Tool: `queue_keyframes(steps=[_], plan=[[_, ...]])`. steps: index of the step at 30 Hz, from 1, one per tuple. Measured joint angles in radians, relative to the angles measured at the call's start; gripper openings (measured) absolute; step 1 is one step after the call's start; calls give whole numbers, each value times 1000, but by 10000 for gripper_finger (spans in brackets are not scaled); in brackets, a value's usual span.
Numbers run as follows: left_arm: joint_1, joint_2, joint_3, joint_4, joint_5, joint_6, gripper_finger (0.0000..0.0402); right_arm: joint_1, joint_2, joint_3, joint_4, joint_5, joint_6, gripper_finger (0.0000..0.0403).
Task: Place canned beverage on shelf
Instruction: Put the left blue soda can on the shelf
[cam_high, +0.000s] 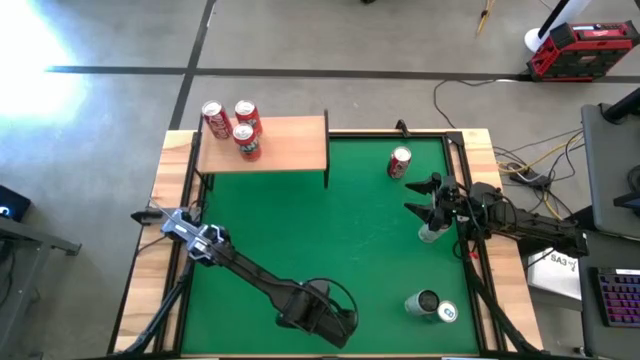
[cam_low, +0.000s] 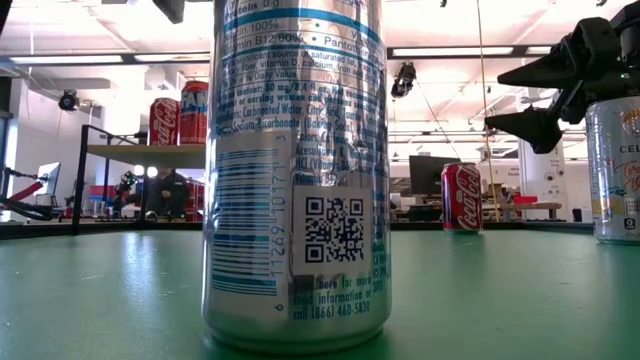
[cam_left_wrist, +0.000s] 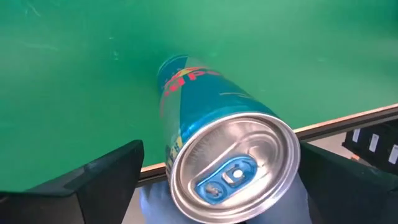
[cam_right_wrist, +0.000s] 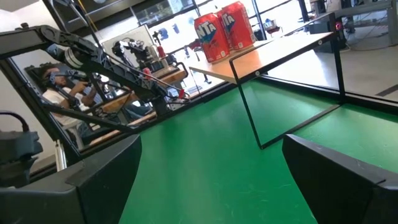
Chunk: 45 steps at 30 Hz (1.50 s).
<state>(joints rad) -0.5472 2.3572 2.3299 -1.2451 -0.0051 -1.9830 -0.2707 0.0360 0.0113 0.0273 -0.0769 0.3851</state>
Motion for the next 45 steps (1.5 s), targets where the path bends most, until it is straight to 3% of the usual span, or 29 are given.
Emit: queue_keyframes(steps=[8, 19, 27, 36, 45], plan=[[3, 14, 0, -9, 1, -28, 355, 0, 0, 0, 0, 0, 0, 382], [17, 22, 0, -12, 7, -43, 221, 0, 0, 0, 0, 0, 0, 382], [26, 22, 0, -30, 5, -16, 220, 0, 0, 0, 0, 0, 0, 382], [38, -14, -2, -190, -35, 206, 234, 0, 0, 0, 0, 0, 0, 382], [67, -34, 24, -275, -117, 750, 231, 0, 0, 0, 0, 0, 0, 382]])
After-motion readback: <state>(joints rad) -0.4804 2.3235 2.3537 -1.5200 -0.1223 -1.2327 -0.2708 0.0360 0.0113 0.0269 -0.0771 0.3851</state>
